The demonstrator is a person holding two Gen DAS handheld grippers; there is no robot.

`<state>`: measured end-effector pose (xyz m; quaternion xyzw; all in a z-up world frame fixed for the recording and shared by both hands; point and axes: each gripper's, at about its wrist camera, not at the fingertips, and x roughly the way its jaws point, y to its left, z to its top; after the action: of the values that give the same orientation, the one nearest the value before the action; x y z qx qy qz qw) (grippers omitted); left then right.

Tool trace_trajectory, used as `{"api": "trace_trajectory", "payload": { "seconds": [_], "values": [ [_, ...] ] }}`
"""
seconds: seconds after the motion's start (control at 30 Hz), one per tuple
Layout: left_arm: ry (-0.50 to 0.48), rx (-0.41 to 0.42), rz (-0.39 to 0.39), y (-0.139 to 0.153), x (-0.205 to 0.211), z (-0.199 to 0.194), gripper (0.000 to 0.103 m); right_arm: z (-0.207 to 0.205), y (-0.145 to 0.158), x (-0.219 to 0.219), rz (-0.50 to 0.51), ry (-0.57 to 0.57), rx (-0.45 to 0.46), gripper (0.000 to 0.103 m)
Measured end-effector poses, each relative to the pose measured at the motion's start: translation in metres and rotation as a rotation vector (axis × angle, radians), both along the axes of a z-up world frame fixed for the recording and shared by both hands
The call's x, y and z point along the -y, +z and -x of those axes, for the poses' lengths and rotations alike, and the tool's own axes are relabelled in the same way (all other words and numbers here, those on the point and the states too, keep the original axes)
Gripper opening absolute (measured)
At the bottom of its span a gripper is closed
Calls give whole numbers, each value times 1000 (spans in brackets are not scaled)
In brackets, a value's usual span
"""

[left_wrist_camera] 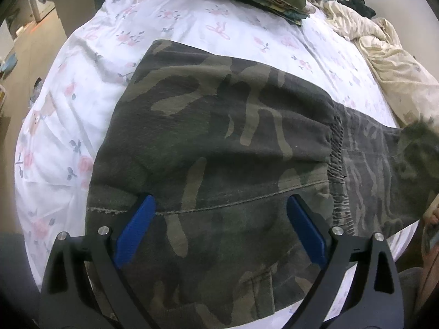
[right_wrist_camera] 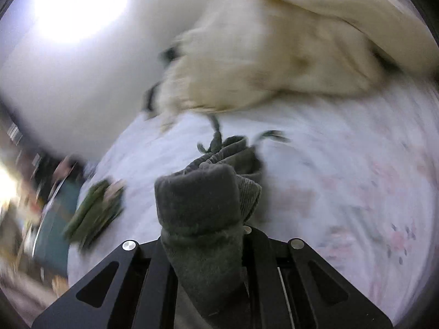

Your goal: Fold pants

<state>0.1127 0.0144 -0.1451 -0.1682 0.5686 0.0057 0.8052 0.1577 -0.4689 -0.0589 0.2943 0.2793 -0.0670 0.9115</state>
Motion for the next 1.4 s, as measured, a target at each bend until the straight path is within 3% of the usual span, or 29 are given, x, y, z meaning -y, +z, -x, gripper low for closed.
{"api": "trace_trajectory", "payload": {
  "seconds": [0.13, 0.2, 0.27, 0.33, 0.4, 0.5, 0.6, 0.73, 0.77, 0.8, 0.87, 0.93, 1.0, 1.03, 1.1, 1.13, 1.27, 1.33, 1.4],
  "values": [
    [19, 2, 27, 5, -6, 2, 95, -1, 42, -85, 51, 220, 61, 7],
    [33, 7, 37, 7, -9, 3, 95, 10, 53, -136, 66, 331, 92, 7],
    [41, 6, 48, 9, -11, 4, 95, 22, 51, -202, 162, 459, 99, 7],
    [60, 9, 55, 11, -16, 5, 95, 33, 27, -254, 254, 561, 62, 6],
    [89, 14, 59, 13, -24, 7, 95, 45, -11, -288, 242, 646, -10, 7],
    [122, 5, 70, 13, -37, 9, 95, 60, -63, -327, 249, 757, -193, 14],
    [155, -11, 66, 11, -48, 9, 95, 77, -80, -340, 323, 842, -265, 18],
    [192, -26, 97, 11, -53, 7, 95, 82, -72, -315, 250, 918, -339, 35],
    [191, -23, 101, 12, -52, 7, 95, 84, -70, -311, 232, 933, -361, 42],
    [183, -16, 101, 14, -49, 6, 95, 89, -67, -307, 198, 947, -377, 58],
    [158, -6, 93, 16, -43, 5, 95, 99, -53, -299, 119, 989, -361, 74],
    [136, 9, 81, 19, -38, 5, 95, 112, -34, -294, 76, 1027, -294, 72],
    [126, 15, 78, 19, -36, 4, 95, 115, -27, -283, 93, 939, -240, 70],
    [118, 15, 81, 18, -34, 4, 95, 108, -30, -275, 80, 873, -252, 64],
    [95, 18, 81, 17, -29, 2, 95, 91, -55, -268, 0, 787, -353, 23],
    [83, 20, 76, 17, -27, 2, 95, 86, -66, -269, -46, 780, -381, 18],
    [49, 33, 60, 19, -19, 2, 95, 77, -109, -312, -104, 847, -478, 15],
    [23, 50, 41, 20, -16, 3, 95, 79, -124, -336, -55, 857, -532, 19],
    [8, 62, 23, 22, -15, 3, 95, 80, -123, -340, -33, 841, -521, 21]
  ]
}}
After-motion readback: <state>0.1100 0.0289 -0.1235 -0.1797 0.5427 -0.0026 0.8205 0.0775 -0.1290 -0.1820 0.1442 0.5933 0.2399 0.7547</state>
